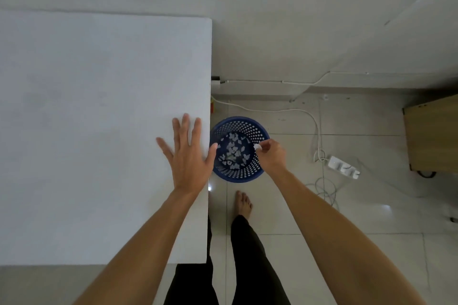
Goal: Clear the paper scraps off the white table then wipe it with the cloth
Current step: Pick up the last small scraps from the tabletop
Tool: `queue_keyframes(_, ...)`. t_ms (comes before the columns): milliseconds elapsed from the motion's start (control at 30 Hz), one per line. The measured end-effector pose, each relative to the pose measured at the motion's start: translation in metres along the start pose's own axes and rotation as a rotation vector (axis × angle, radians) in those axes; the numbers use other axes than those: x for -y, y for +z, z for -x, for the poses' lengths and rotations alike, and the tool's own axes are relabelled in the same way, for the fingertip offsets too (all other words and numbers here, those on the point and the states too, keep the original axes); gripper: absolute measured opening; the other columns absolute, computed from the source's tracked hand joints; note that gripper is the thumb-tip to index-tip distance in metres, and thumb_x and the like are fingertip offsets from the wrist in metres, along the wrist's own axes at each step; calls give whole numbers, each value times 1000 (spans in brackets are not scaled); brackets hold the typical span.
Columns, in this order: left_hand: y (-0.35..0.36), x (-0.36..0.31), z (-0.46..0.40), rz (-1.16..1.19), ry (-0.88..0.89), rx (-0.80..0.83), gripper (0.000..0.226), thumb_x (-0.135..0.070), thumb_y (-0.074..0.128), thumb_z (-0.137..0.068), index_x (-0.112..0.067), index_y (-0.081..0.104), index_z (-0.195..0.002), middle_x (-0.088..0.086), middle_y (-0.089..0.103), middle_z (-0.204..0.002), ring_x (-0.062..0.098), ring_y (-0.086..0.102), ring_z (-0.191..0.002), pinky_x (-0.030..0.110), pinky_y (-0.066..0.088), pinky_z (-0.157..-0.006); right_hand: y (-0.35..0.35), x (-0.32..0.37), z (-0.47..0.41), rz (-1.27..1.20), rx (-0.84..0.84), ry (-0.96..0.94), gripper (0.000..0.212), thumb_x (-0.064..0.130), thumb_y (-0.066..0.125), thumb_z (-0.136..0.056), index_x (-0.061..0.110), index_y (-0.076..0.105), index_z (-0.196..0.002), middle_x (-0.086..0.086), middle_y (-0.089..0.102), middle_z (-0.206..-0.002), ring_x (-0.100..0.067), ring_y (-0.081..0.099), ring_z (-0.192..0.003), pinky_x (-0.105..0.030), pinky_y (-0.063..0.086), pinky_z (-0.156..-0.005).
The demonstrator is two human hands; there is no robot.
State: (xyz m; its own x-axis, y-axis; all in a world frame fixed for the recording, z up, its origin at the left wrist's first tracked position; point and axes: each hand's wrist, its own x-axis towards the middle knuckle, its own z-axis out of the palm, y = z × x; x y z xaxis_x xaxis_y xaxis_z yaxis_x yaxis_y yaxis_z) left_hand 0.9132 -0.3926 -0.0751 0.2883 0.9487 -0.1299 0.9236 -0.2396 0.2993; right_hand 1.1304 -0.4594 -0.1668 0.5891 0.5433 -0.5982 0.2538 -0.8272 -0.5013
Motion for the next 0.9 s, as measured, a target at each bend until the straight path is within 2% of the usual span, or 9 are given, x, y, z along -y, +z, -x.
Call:
queue_keyframes(67, 6, -2, -1, -25, -23, -16, 69, -57, 38, -99, -24, 22, -158, 4, 9, -168, 24, -4, -155, 67, -3, -118, 2, 1, -8, -23, 51, 0, 22, 12, 67, -94, 11, 70, -116, -2, 71, -107, -19, 68, -97, -30, 55, -93)
queue_keyframes(167, 8, -4, -2, -36, -46, -23, 68, -54, 41, -99, -24, 23, -158, 4, 11, -168, 24, -3, -155, 66, -3, -119, 3, 1, -13, -17, 67, -18, 28, 6, 60, -96, 10, 69, -122, -3, 71, -113, -20, 68, -104, -32, 55, -99)
queue_keyframes(333, 2, -8, -3, -20, -56, 10, 68, -51, 42, -99, -21, 23, -157, 6, 10, -168, 27, -2, -155, 65, 1, -120, -9, 10, -8, -25, 56, -68, 17, 7, 64, -95, 11, 70, -111, 3, 67, -98, -16, 65, -92, -31, 57, -90)
queue_keyframes(500, -19, -12, -4, -20, -62, 104, 65, -47, 45, -100, -21, 24, -157, 7, 12, -167, 28, 3, -155, 62, 7, -118, -25, 35, 11, -42, 99, -189, 12, 19, 67, -96, 16, 70, -108, 5, 70, -99, -12, 67, -91, -28, 57, -87)
queue_keyframes(533, -24, -12, -5, 1, -63, 127, 61, -42, 44, -102, -21, 26, -156, 6, 13, -167, 28, 5, -155, 62, 10, -119, -28, 42, 15, -37, 105, -221, 12, 19, 66, -97, 16, 70, -108, 6, 70, -99, -11, 66, -91, -24, 56, -85)
queue_keyframes(600, -38, -10, -9, 41, -62, 156, 50, -29, 42, -105, -19, 35, -153, 6, 19, -166, 27, 13, -154, 61, 20, -120, -33, 59, 28, -24, 113, -295, 13, 19, 65, -98, 16, 71, -109, 7, 71, -100, -7, 65, -88, -7, 49, -75)
queue_keyframes(700, -59, -4, -10, 72, -75, 172, 45, -22, 44, -104, -17, 40, -149, 6, 28, -163, 28, 30, -148, 57, 29, -116, -38, 87, 52, -31, 113, -422, 16, 18, 64, -99, 13, 72, -112, 5, 72, -101, -6, 64, -88, 2, 43, -67)
queue_keyframes(833, -81, 14, 6, 86, -164, 124, 49, -27, 46, -104, -18, 37, -152, 4, 30, -162, 27, 35, -145, 55, 28, -116, -39, 126, 86, -63, 130, -578, 16, 17, 63, -100, 12, 70, -114, 8, 70, -99, -3, 64, -87, -2, 47, -73)
queue_keyframes(900, -93, 26, 18, 101, -202, 86, 50, -29, 48, -103, -20, 37, -152, 3, 30, -162, 26, 35, -145, 54, 29, -115, -33, 144, 102, -63, 154, -659, 18, 18, 63, -100, 13, 70, -117, 10, 70, -102, -1, 64, -88, -10, 53, -81)
